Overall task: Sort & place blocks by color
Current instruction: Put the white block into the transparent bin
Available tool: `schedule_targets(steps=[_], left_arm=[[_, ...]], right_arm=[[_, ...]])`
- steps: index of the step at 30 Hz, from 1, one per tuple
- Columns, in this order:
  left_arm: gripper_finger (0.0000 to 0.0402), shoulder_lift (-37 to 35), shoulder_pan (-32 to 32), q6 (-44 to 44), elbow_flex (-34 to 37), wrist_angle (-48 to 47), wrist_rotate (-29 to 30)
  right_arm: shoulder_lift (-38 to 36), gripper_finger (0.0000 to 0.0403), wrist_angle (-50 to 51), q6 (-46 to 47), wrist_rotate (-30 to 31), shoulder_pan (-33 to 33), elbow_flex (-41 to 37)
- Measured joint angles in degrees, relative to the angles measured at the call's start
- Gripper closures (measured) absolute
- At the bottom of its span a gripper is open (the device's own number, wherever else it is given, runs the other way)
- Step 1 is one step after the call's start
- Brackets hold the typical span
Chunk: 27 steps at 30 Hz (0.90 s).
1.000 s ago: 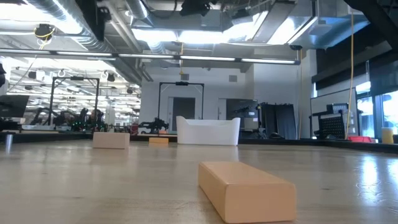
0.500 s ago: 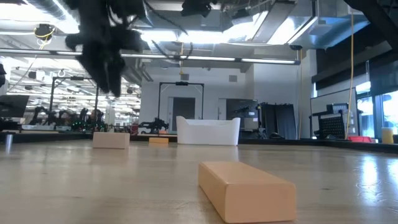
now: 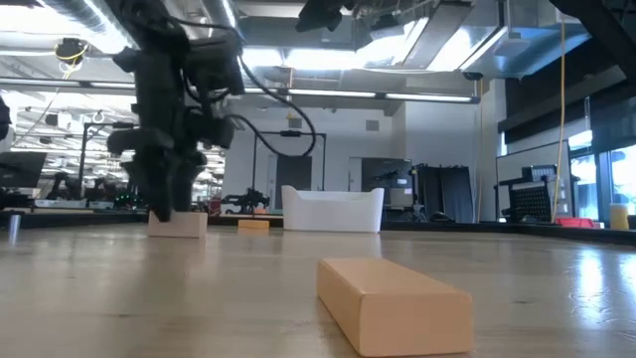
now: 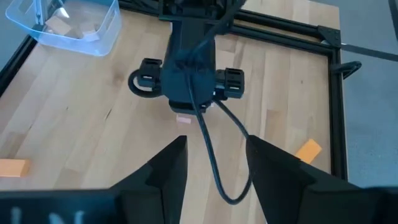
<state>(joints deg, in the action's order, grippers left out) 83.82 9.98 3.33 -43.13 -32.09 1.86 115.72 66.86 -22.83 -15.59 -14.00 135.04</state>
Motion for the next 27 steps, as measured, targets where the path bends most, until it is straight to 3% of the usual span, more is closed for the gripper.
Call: schedule_targets(steps=[9,23,27], left_arm=[[0.0087,7.9,0.0,0.0,-0.5,2.3,-0.3],[0.0087,7.6,0.0,-0.1,-0.3,2.8,0.8],[0.0087,7.6,-0.4,-6.1,-0.2,2.6,0.5]], right_arm=[[0.0,0.0238,0.5,-0.1,0.0,0.0,0.0],[0.0,0.0238,0.5,-0.1,0.0,0.0,0.0],[0.0,0.0238,0.5,0.0,0.0,0.0,0.0]])
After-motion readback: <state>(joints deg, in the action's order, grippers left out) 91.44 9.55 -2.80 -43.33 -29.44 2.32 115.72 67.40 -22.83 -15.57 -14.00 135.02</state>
